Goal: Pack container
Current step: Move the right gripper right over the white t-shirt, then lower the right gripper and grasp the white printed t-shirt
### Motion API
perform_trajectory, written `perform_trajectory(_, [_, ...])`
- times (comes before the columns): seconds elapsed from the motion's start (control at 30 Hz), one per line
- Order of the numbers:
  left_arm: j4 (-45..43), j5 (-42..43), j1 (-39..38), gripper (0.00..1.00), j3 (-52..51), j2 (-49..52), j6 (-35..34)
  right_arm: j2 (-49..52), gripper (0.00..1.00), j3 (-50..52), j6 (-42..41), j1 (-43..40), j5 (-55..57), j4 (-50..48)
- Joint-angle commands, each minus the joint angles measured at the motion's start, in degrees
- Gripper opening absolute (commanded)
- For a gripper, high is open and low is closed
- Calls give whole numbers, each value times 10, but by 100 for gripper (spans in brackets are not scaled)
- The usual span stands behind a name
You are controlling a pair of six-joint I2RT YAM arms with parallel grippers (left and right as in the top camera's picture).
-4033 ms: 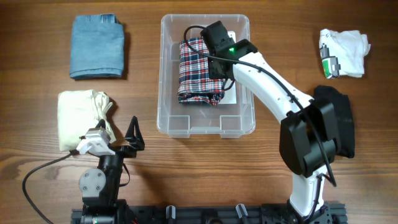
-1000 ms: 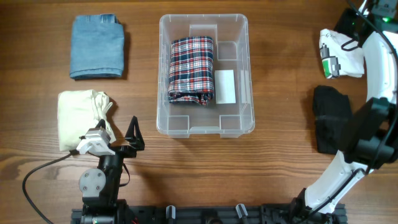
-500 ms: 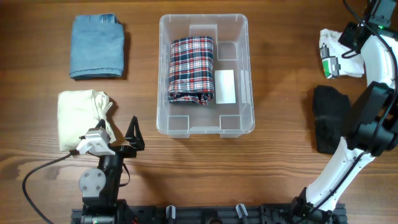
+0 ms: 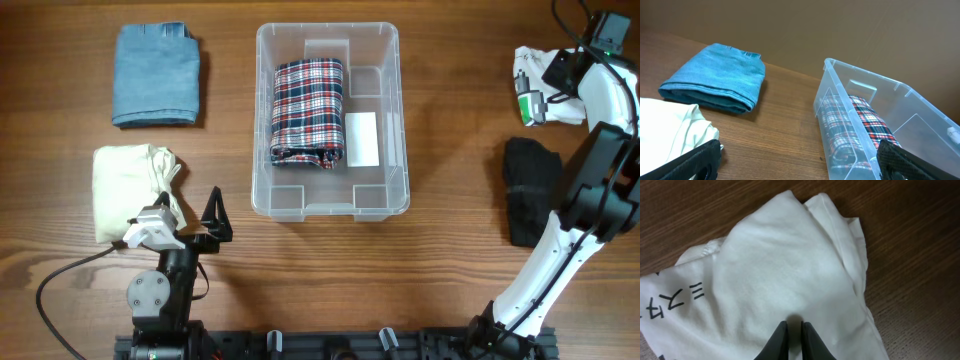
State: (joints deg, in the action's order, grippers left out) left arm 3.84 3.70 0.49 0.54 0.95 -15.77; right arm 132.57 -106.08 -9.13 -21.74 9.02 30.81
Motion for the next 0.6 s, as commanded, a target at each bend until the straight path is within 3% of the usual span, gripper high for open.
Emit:
perform_trajectory(0.0, [3,-3,4,100,-2,0,3,23,10,6,0,-1,-12,8])
perform_trajectory(0.13, [3,-3,4,100,-2,0,3,34,11,6,-10,0,-28,31])
perform_trajectory(0.57, [3,-3,4,100,-2,0,3,34,11,6,-197,36,-242,100])
